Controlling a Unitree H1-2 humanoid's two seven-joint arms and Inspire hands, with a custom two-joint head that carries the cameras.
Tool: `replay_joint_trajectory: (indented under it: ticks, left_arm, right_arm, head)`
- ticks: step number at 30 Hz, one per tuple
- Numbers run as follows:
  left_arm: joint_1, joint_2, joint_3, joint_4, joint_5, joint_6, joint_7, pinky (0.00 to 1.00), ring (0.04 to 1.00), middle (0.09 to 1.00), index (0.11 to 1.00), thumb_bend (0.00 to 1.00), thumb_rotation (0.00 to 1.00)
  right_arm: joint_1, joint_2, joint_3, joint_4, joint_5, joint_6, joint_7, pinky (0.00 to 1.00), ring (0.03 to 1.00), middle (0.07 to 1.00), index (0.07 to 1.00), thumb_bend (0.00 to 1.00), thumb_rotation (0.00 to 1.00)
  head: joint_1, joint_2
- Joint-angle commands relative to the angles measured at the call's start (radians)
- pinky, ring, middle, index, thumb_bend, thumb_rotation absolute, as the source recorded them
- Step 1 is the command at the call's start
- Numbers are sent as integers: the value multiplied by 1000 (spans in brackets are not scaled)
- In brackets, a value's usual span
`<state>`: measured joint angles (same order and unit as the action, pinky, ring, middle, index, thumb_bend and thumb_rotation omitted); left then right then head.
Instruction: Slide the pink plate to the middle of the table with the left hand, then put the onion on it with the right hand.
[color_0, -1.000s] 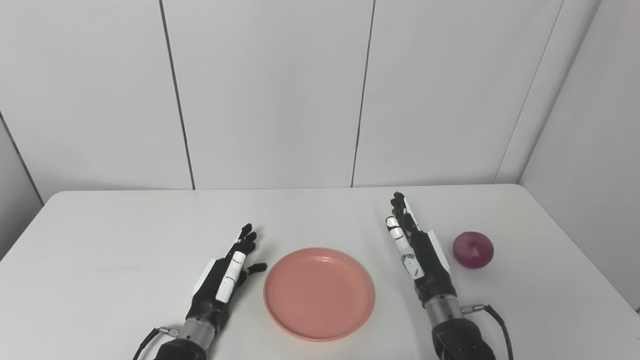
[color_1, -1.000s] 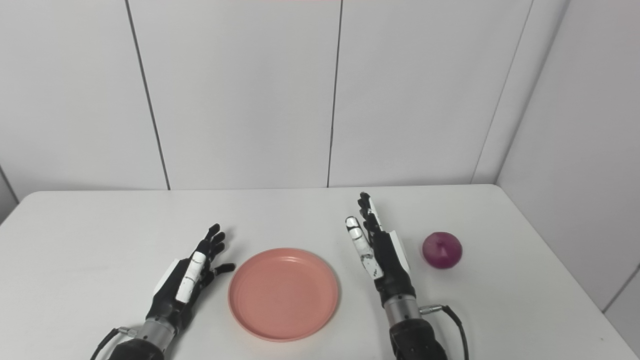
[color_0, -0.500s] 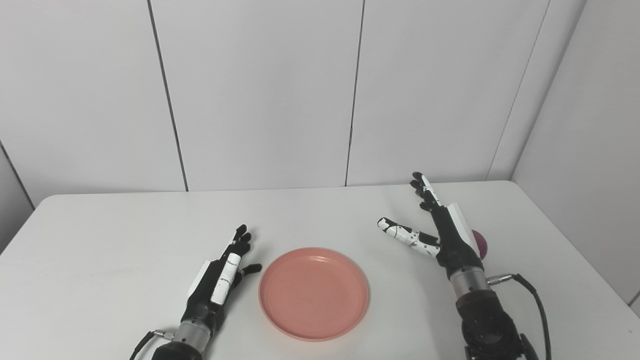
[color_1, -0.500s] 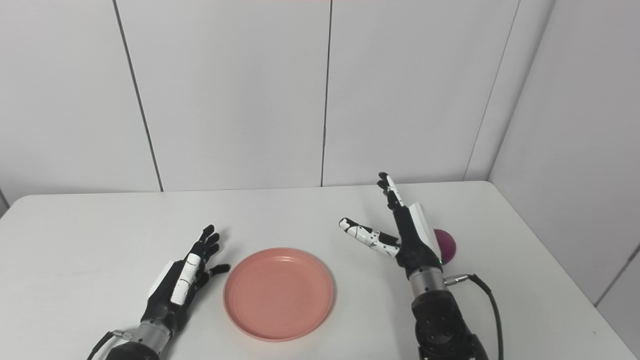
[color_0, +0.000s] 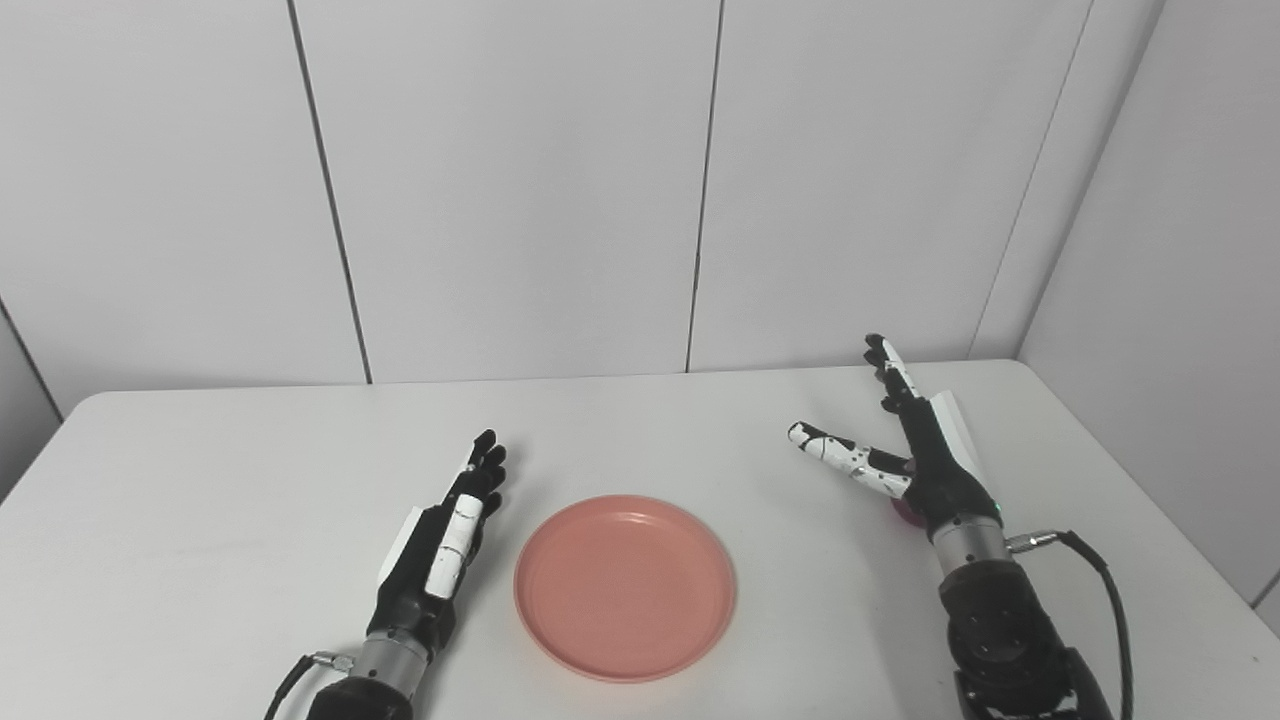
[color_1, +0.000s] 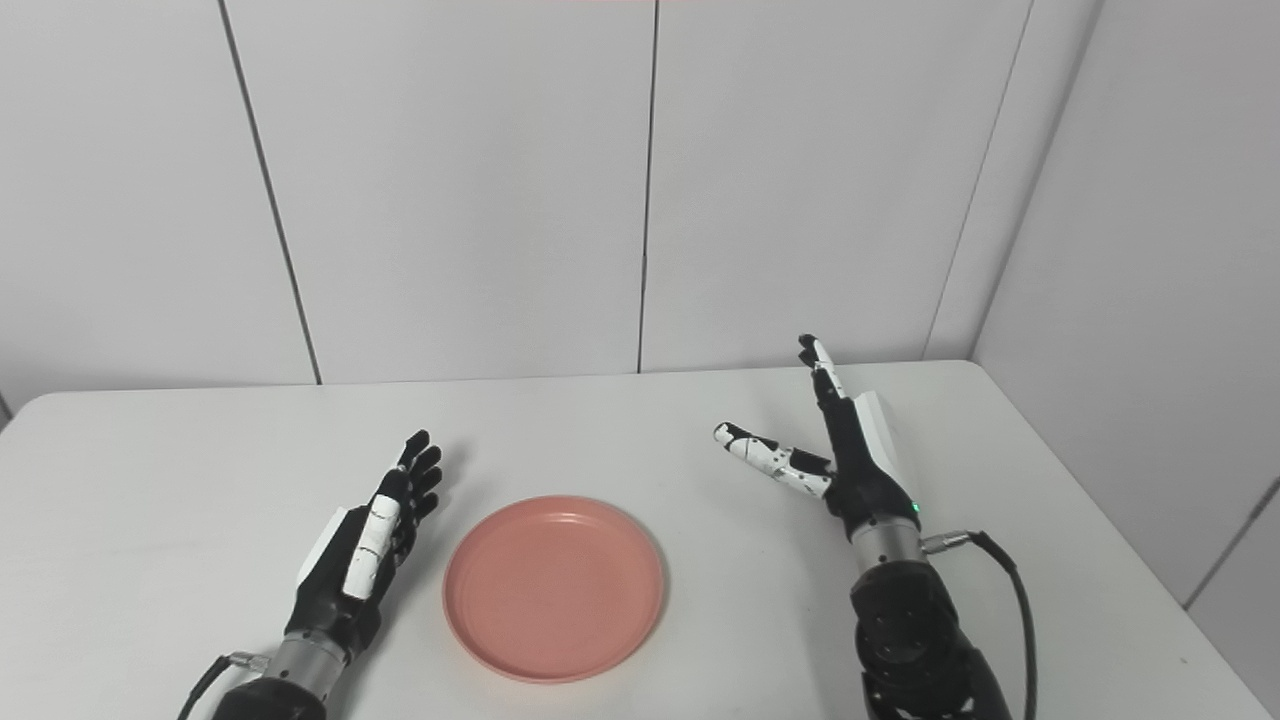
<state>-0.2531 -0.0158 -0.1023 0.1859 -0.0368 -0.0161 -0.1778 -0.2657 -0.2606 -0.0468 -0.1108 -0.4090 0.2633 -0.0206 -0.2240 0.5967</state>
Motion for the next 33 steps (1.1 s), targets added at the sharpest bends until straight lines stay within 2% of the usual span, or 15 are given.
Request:
replay_joint_trajectory:
  ticks: [1, 9, 15, 20, 23, 27, 33]
  left_arm:
    - [-31, -6, 4, -41, -21, -41, -10, 1000, 1000, 1000, 1000, 813, 1000]
    - [-35, -3, -1, -35, -13, -52, -6, 1000, 1000, 1000, 992, 815, 1000]
    - [-35, 9, 6, -16, -28, -34, -20, 1000, 1000, 1000, 991, 822, 1000]
    - [-36, 13, 6, 12, -7, -73, -17, 1000, 1000, 1000, 996, 807, 1000]
    - [-39, 13, 10, 25, -12, -83, -17, 1000, 1000, 1000, 994, 789, 1000]
    - [-38, 14, 11, 25, -13, -77, -17, 1000, 1000, 995, 991, 795, 1000]
    - [-35, 21, 12, 20, -17, -73, -24, 1000, 1000, 998, 993, 805, 1000]
  right_arm:
    - [-61, -16, -14, -21, -8, -9, -24, 865, 925, 933, 958, 670, 546]
    - [-69, -38, -25, -5, -8, 21, -8, 872, 935, 946, 961, 694, 562]
    - [-78, -69, -19, -16, -40, 106, 11, 827, 928, 955, 943, 743, 488]
    - [-82, -113, 0, -22, -80, 148, 29, 731, 884, 945, 932, 789, 430]
    - [-81, -135, -1, -15, -96, 152, 32, 767, 898, 948, 933, 809, 385]
    - [-81, -169, 9, -9, -129, 177, 50, 750, 888, 941, 937, 829, 371]
    - [-84, -209, 25, -1, -183, 206, 119, 741, 878, 924, 913, 854, 324]
  head:
    - [1, 0]
    - [-21, -10]
    - [-54, -17]
    - [-60, -20]
    - [-60, -20]
    - [-66, -19]
    - [-90, -18]
